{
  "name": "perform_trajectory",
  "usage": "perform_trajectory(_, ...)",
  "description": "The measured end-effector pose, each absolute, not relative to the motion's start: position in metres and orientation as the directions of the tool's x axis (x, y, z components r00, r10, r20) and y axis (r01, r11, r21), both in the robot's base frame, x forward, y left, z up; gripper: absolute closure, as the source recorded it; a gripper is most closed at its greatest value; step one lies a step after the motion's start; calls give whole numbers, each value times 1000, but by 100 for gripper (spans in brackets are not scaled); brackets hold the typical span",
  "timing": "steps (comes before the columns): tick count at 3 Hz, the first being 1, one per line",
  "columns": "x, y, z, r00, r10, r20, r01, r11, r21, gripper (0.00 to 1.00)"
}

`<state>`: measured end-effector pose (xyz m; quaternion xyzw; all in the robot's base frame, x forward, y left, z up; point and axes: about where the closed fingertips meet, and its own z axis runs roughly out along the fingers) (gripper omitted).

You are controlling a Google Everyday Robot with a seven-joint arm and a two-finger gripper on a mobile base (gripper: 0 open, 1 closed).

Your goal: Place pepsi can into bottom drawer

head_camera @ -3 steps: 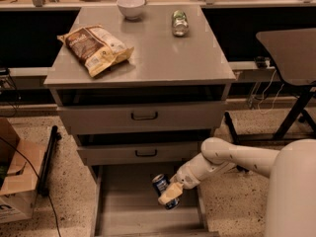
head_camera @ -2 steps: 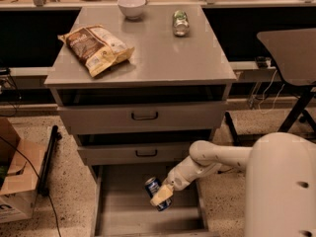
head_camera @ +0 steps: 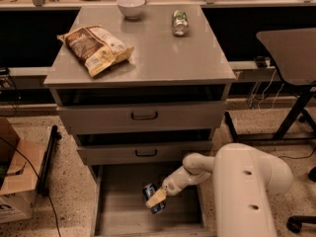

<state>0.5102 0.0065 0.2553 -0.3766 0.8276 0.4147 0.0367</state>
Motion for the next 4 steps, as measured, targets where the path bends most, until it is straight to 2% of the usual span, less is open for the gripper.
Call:
perform_trajectory(1,520,3,171,-814,-515,-269,-520,438,734,74)
perform_trajectory(2,538,-3,130,-861,-460,-219,-451,488,747,51)
perform_trajectory(4,557,-6,129,-861,-444,-248,-467,497,731,5)
